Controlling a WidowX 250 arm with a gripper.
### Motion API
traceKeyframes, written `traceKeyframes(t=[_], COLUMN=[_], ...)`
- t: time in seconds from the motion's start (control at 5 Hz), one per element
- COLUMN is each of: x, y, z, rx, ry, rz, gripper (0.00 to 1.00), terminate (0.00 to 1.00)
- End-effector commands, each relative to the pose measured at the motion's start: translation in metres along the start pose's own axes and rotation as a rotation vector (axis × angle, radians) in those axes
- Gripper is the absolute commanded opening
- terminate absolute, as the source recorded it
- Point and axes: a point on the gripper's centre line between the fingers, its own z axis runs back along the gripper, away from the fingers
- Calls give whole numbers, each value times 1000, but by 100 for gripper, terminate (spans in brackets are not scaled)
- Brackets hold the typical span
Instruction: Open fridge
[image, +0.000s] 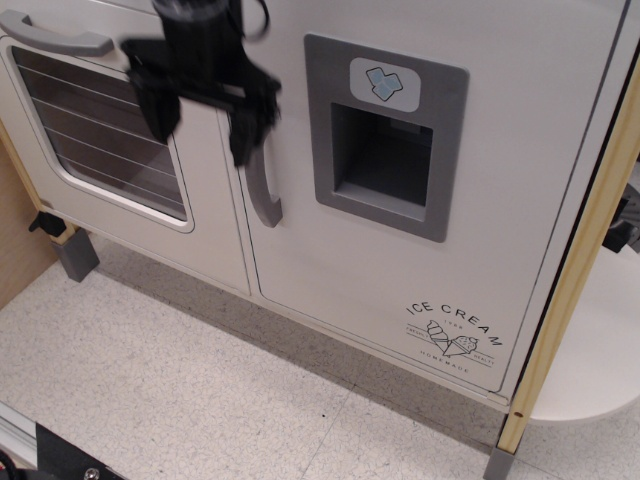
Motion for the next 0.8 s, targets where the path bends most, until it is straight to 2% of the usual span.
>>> traceKeyframes(t=[0.0, 0.2, 0.6], x=[45, 50, 52], y=[3, -5, -10], z=[-26, -29, -38], rx=[-32, -87, -109], ry=[-106, -158, -253], rz=[-84, -111, -99], gripper=[100, 100, 100], terminate=[0, 0, 0])
